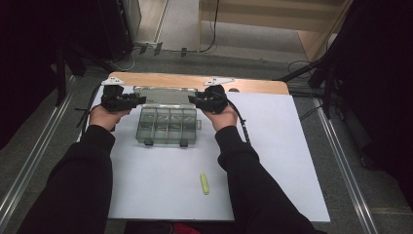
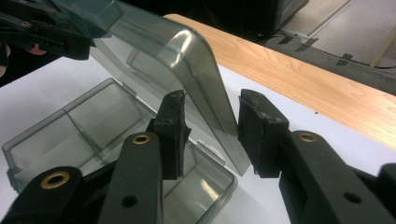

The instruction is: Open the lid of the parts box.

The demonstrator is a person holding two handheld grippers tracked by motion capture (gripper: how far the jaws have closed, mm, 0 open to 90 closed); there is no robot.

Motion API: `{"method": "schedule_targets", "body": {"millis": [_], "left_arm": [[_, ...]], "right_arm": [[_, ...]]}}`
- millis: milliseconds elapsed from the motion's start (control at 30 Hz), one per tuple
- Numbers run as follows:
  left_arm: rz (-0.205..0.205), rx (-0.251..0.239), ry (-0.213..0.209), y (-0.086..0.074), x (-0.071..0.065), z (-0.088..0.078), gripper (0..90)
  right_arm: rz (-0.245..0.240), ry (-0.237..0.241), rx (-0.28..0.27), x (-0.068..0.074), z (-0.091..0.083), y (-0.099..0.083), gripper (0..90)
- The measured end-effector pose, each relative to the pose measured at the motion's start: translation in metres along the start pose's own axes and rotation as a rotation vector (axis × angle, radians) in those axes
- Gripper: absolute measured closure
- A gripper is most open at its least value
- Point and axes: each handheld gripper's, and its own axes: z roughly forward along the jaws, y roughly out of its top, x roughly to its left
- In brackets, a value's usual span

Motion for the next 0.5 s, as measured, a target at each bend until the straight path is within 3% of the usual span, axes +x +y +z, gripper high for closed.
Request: {"method": "schedule_targets", "body": {"millis": [500], "left_arm": [[0.003,-0.01,0.038,-0.002,0.001,0.009,59.9]], "right_arm": [[0.023,-0.028,-0.006,-0.006,0.011,-0.005,64.9]]}}
